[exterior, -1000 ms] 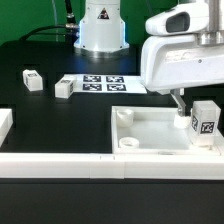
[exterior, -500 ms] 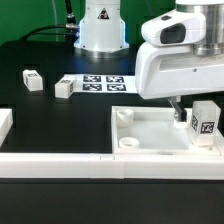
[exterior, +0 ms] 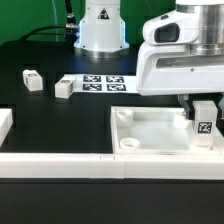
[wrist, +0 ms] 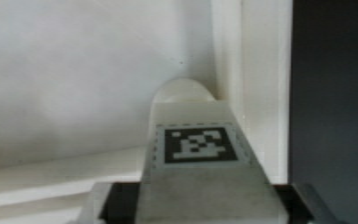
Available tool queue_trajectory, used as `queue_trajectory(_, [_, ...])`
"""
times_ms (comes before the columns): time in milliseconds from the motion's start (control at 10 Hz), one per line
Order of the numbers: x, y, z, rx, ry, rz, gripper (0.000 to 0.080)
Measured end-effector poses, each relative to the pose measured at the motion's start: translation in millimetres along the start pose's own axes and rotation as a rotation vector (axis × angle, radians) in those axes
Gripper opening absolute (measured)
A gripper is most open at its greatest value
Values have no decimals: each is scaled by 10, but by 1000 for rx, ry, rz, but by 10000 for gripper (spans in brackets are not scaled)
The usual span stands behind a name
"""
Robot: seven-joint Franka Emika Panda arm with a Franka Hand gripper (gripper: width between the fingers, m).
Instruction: Assemble square table
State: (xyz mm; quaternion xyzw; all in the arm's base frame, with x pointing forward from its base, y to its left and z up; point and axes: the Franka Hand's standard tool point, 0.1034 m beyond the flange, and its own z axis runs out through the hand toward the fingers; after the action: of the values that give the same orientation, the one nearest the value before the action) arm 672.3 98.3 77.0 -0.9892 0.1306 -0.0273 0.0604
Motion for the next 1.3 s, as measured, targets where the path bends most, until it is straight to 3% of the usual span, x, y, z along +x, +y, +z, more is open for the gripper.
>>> queue_trajectory(200, [56, 20, -2, 36, 18, 300, 288])
queue_trajectory(400, [40, 24, 2, 49, -3, 677, 288])
queue_trajectory(600, [4, -14, 27, 93, -43, 1015, 290])
queue_trajectory(800, [-20, -84, 40, 94, -56, 1192, 290])
queue_trajectory(1000, [-20, -81, 42, 95, -53, 1144, 291])
queue_trajectory(1100, [-21, -78, 42, 92, -52, 1118, 478])
queue_trajectory(1200, [-29, -57, 41, 79, -44, 896, 590])
queue_trajectory(1300, [-50, -37, 42, 68, -56, 694, 590])
